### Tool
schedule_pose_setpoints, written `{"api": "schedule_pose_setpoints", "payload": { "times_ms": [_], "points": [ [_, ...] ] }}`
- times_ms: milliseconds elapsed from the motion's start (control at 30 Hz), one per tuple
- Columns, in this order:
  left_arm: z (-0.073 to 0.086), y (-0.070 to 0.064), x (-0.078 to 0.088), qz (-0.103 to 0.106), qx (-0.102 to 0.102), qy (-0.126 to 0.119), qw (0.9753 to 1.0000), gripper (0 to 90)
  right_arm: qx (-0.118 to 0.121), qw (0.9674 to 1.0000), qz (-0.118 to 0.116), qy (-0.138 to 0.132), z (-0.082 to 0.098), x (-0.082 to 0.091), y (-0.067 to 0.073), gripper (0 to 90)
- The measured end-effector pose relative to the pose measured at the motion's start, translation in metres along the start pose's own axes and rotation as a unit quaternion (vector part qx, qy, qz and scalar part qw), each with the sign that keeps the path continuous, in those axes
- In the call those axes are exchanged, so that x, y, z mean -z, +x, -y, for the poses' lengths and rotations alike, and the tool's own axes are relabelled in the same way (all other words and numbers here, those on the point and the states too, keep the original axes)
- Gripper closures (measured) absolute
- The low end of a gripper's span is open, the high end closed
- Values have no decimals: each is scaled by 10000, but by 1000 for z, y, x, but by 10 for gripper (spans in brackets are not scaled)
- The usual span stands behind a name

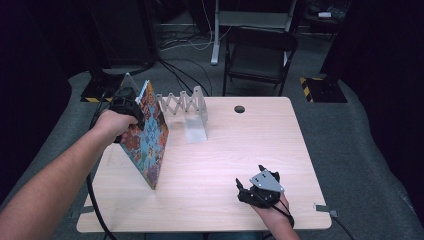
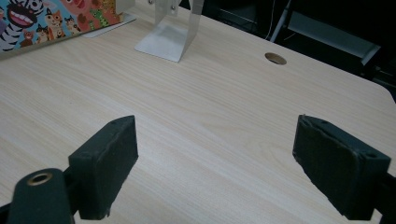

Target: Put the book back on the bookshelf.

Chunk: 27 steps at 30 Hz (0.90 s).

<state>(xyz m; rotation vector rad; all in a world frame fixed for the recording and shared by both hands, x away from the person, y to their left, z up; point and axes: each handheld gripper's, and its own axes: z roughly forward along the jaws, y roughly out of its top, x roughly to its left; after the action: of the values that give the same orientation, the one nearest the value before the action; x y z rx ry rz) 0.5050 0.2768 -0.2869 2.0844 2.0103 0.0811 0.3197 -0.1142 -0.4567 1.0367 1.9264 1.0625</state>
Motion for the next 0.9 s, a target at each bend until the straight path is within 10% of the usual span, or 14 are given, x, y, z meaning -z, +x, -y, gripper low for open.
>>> {"api": "schedule_pose_setpoints", "payload": {
  "times_ms": [900],
  "points": [
    [-26, -6, -13, -320, 355, -312, 9984, 810, 44, 10000, -12, 51, 0, 0, -3, 136]
  ]
}}
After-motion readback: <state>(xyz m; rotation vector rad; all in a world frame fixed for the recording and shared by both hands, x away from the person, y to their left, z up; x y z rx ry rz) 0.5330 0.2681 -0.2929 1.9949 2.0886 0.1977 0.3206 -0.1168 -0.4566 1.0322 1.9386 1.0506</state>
